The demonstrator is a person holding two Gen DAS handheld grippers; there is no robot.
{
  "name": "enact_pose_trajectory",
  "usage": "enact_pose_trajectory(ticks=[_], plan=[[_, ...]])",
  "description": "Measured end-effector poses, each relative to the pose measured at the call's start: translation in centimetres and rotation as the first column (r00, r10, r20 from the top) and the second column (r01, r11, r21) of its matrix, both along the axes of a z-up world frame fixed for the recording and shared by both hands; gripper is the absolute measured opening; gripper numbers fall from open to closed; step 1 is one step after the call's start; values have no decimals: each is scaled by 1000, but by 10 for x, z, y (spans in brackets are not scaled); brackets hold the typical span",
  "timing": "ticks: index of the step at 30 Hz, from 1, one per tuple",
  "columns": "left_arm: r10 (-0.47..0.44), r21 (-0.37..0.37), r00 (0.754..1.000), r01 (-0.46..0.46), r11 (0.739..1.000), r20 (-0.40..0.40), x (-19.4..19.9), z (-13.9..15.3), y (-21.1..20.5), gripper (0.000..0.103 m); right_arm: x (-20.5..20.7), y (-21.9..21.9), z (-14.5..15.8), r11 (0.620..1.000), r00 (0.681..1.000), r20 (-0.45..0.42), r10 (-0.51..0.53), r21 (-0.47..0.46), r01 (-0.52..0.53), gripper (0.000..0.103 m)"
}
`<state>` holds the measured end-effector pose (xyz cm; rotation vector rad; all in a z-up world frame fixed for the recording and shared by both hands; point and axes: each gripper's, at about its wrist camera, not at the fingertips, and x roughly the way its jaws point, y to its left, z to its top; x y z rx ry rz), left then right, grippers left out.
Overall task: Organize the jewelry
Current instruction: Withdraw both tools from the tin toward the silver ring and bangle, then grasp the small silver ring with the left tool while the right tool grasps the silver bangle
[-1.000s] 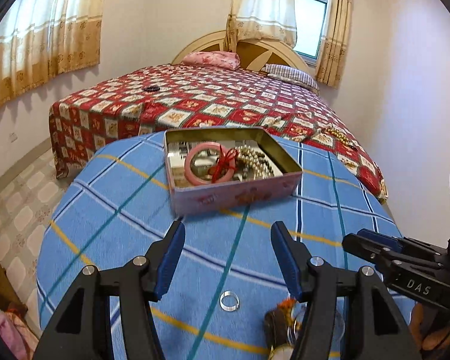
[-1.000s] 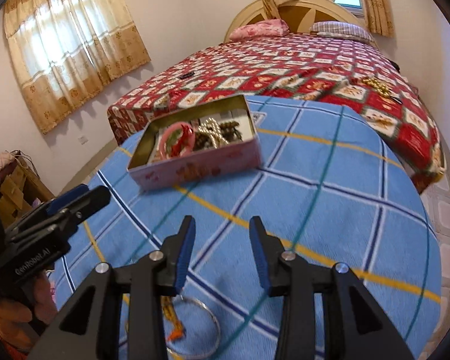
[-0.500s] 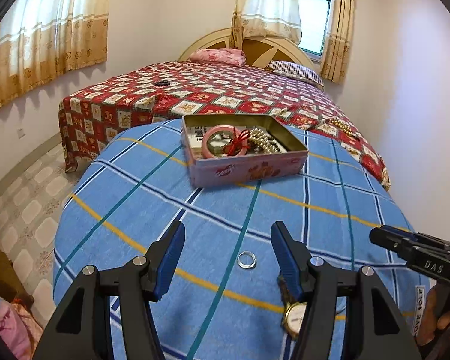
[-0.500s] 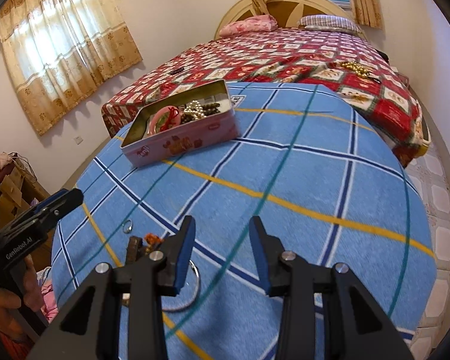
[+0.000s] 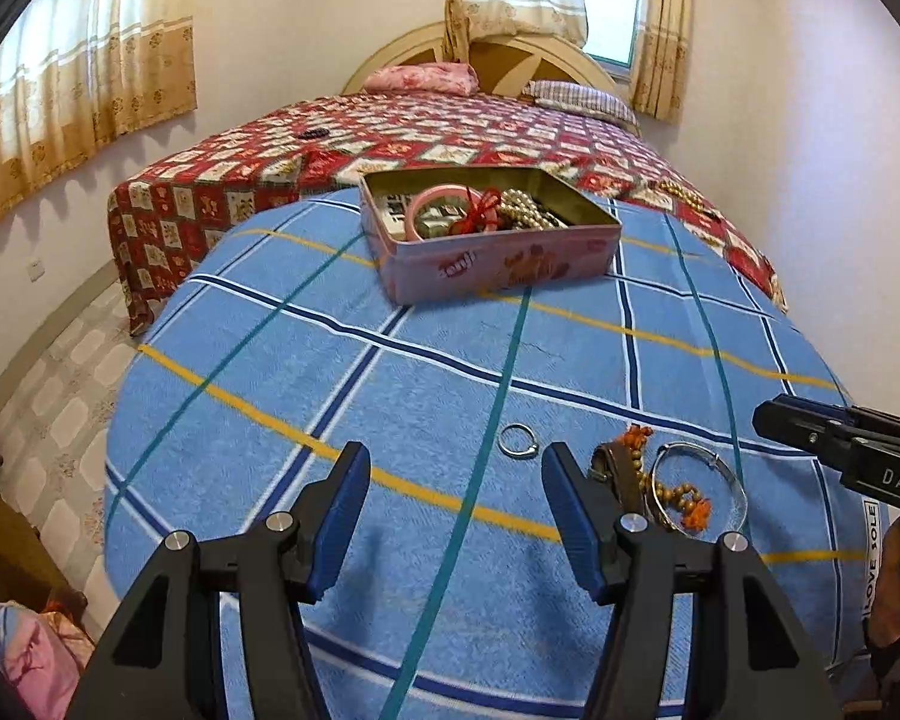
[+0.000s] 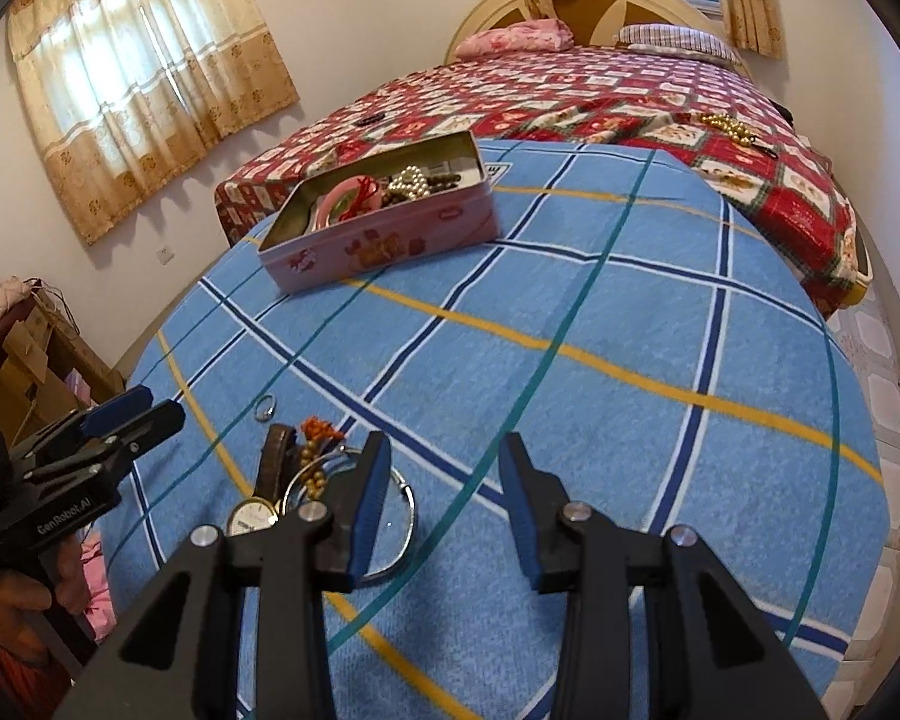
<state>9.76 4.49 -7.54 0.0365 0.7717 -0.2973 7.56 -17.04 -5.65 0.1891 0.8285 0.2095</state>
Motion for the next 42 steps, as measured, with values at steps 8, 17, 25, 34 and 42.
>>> enact_pose_trajectory(ticks=[8, 17, 25, 34, 42], plan=[[-35, 4, 998, 36, 999, -53, 21, -15, -21, 39, -2, 0, 1, 1000, 1000, -2, -3, 7, 3, 41], [-15, 22, 991, 18, 1000, -137, 35, -24, -30, 39, 2, -3, -3, 999, 1000, -15, -10, 30, 11, 41], [-67, 94, 989, 80, 992, -129, 32, -25, -44, 32, 4, -8, -6, 999, 999, -28, -19, 50, 21, 41], [-91, 44, 987, 97, 994, -129, 34, -23, -35, 20, 2, -8, -6, 998, 999, -34, -16, 52, 18, 41], [-70, -27, 997, 71, 997, 9, 15, 11, -17, 20, -6, 6, -14, 998, 996, -62, 58, 8, -57, 41]])
